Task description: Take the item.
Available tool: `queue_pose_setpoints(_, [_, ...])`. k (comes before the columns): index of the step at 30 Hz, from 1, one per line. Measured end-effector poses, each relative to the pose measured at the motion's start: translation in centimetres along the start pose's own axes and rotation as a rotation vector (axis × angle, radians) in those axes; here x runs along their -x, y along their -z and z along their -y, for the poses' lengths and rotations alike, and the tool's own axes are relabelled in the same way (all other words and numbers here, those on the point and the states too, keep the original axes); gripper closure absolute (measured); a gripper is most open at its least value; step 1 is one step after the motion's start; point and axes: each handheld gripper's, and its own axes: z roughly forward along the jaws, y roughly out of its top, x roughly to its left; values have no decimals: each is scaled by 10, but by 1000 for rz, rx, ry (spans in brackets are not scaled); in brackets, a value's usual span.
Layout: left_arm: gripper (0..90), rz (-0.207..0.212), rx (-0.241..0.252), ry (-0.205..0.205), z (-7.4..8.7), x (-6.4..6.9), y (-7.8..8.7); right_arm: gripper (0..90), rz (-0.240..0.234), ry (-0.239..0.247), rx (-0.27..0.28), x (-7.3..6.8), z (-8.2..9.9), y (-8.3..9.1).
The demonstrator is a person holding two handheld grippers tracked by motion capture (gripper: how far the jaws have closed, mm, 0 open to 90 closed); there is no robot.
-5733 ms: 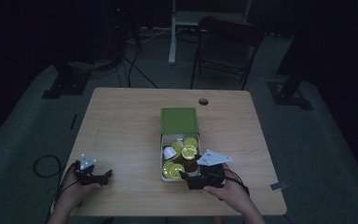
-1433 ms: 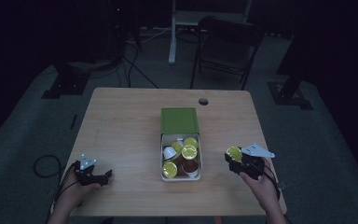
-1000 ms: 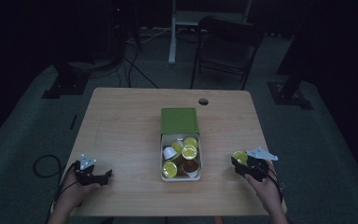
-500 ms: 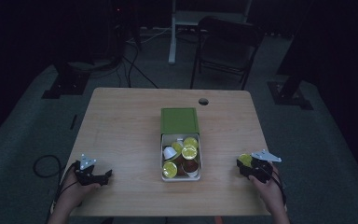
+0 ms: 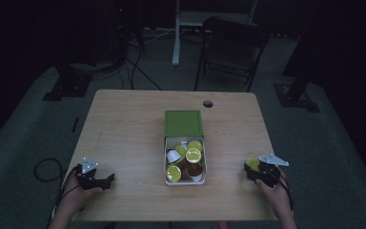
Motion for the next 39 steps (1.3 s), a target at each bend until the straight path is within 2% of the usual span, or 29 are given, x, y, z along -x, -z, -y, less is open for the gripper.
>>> queue_pose_setpoints(14, [103,0,0,0,0,0,0,394,0,0,-18,0,3,-6])
queue_pose_setpoints(19, [103,0,0,0,0,0,0,355,-13,5,-12,0,3,-6])
queue_pose_setpoints(25, [103,0,0,0,0,0,0,275,-13,35,23,-3,-5,0])
queue_pose_setpoints(28, [103,0,0,0,0,0,0,249,-17,33,41,-4,-11,4])
queue_pose_setpoints(32, [103,0,0,0,0,0,0,224,-48,23,74,-6,-18,8])
queue_pose_setpoints(39, [103,0,0,0,0,0,0,195,-90,39,98,-15,-26,11])
